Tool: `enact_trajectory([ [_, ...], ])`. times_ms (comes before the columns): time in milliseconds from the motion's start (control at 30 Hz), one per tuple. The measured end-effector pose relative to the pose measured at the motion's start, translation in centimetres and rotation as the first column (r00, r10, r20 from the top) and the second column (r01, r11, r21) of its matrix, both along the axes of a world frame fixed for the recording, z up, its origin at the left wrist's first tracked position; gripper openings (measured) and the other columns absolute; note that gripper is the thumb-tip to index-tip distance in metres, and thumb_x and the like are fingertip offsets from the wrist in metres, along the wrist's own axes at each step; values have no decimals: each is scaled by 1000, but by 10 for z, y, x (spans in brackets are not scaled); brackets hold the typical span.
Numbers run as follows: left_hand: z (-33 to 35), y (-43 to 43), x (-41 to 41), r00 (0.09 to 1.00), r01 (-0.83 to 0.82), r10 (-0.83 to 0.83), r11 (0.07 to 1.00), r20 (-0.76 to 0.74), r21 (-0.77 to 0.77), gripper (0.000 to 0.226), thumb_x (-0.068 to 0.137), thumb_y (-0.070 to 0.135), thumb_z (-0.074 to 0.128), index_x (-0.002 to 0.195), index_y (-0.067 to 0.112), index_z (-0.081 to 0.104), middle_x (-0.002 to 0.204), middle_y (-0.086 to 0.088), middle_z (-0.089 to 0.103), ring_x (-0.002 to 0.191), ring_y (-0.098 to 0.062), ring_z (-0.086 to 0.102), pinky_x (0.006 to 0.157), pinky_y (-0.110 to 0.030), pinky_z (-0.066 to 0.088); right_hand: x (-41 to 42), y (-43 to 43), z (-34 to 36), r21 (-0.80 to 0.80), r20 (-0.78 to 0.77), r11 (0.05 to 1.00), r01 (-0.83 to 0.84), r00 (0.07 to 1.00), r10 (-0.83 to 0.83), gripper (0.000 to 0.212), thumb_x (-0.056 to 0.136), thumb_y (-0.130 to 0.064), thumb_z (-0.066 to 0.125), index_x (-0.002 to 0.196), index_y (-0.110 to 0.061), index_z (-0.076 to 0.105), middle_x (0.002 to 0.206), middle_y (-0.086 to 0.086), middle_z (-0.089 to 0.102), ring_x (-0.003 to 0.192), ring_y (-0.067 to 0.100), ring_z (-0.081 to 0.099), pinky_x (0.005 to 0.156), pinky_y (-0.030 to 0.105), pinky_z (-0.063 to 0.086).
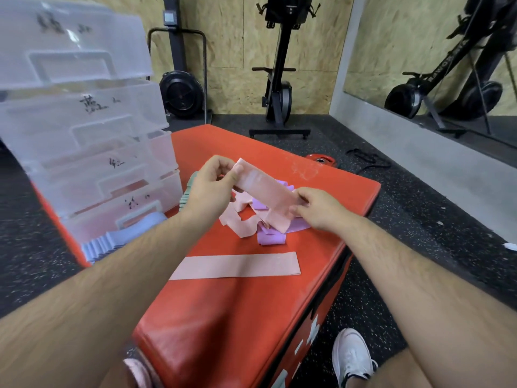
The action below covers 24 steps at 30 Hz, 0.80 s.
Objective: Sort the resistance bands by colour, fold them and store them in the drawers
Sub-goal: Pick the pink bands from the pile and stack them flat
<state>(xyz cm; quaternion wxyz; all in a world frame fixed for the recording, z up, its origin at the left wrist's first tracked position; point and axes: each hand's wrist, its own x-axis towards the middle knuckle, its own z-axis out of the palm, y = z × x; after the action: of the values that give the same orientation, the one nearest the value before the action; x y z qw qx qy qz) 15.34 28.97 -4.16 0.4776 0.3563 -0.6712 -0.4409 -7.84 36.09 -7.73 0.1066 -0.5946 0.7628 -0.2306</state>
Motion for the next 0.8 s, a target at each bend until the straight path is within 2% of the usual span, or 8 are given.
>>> enact_trajectory([
  [100,-3,-13,14,998,-32,35,998,-61,52,15,99,26,60,86,20,56,76,-2,61,54,-10,56,51,-27,44,2,-5,13,-120,25,993,8,1000,-5,10,91,-23,67,93,-17,60,94,1,64,86,21,56,69,33,37],
  [167,-2,-19,22,993,-65,72,995,-97,71,13,99,26,59,89,17,57,80,-4,63,60,-12,59,58,-33,48,1,-7,23,-165,-30,985,-43,999,38,10,91,-27,68,93,-23,59,98,-1,60,90,18,55,74,31,37],
  [233,-2,-25,32,983,-110,123,989,-137,95,12,99,26,60,92,17,58,84,-4,63,67,-14,61,61,-33,51,0,-6,29,-132,-111,988,-79,992,64,11,93,-34,66,91,-27,58,97,-4,56,92,17,53,81,33,39],
  [333,-4,-34,50,977,-134,155,981,-147,142,11,97,29,63,88,22,59,88,-3,65,77,-20,63,63,-34,52,-3,-2,26,-70,-138,995,-73,988,63,23,96,-36,61,86,-16,61,90,-3,55,87,19,53,72,32,34],
  [467,-10,-40,72,989,-127,139,971,-46,201,13,96,28,63,85,24,58,89,-8,66,76,-23,60,67,-36,47,-1,9,28,-30,44,998,-51,998,53,7,94,-27,65,88,-27,62,89,-5,67,80,15,60,62,27,43],
  [633,-23,-45,107,975,-134,76,951,211,279,19,92,26,68,90,8,62,92,-15,66,79,-25,58,71,-40,49,3,23,33,44,186,995,-95,979,85,18,88,-15,72,91,-31,64,87,-2,67,74,13,57,67,29,45],
  [700,-29,-42,120,951,-124,22,941,309,316,17,90,16,69,91,0,61,89,-20,64,76,-26,58,62,-32,50,4,28,29,107,289,987,-123,953,88,21,88,-8,72,100,-24,66,86,-1,68,73,13,59,68,29,46],
  [800,-36,-31,135,911,-125,-35,927,411,354,14,89,4,66,80,7,57,73,-17,56,58,-22,50,41,-18,42,10,34,20,193,337,965,-177,936,104,27,87,-4,71,108,-21,67,82,-1,65,69,8,60,64,24,47],
])
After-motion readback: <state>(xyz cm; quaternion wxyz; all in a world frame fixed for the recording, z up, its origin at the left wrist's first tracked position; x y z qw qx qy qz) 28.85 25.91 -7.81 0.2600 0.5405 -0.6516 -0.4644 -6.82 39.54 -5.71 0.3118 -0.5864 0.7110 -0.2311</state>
